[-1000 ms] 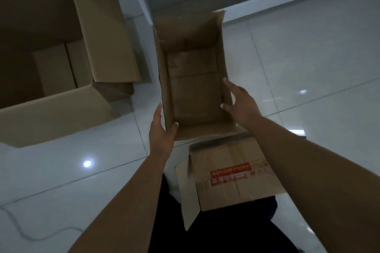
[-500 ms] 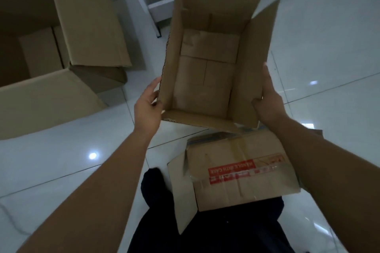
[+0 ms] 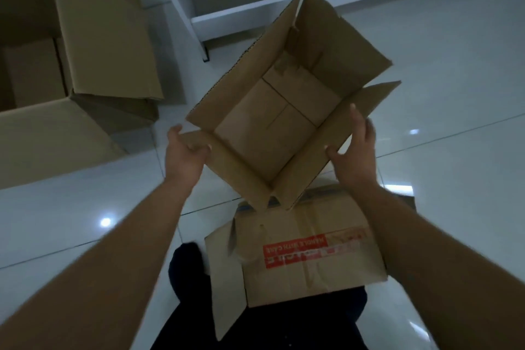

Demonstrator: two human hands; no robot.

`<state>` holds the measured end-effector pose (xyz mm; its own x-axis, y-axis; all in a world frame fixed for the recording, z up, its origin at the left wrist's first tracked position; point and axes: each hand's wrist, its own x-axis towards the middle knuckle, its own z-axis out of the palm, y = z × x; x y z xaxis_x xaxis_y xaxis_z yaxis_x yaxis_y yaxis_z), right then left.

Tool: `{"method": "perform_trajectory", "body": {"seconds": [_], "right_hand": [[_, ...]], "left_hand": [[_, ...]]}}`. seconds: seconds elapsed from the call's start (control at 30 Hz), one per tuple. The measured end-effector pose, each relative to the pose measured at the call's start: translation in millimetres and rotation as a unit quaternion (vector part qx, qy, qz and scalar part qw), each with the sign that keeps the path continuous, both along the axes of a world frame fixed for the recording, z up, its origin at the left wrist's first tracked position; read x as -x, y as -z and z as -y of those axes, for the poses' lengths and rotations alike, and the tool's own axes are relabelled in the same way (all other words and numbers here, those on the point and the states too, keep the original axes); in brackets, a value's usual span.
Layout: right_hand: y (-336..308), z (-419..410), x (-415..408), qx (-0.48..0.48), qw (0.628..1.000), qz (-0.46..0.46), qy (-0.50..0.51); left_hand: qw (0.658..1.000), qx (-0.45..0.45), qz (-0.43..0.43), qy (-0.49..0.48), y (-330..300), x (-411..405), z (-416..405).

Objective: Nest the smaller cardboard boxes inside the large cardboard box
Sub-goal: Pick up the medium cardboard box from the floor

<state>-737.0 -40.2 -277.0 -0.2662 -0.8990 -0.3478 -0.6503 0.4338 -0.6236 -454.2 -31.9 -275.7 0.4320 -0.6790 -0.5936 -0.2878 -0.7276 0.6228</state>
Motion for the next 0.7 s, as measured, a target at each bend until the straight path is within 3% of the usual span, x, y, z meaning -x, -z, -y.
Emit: {"method": "perform_trajectory", "body": {"seconds": [0.13, 0.2, 0.3, 0.43, 0.53, 0.7], "right_hand": [[-3, 71, 38, 0.002, 0.983, -0.149, -0.108], [-5, 103, 53, -0.016, 0.971, -0.194, -0.141], [-7, 137, 69, -0.039, 0.964, -0.180, -0.191], [-8, 159, 83, -0.036, 0.958, -0.177, -0.222], [-2, 152, 85, -0.011, 0.969, -0.147, -0.198], [7, 114, 90, 0.024, 0.990, -0.079, -0.115]], "left_hand": [[0.977, 0.068, -0.123, -0.163, 9, 47, -34], [0.978, 0.080, -0.083, -0.176, 15, 65, -44], [0.978, 0.082, 0.014, -0.189, 25, 72, -49], [0.976, 0.123, 0.011, -0.182, 30, 60, -41], [0.969, 0.147, -0.056, -0.189, 33, 42, -29], [0.966, 0.103, -0.189, -0.146, 28, 11, -5]]}}
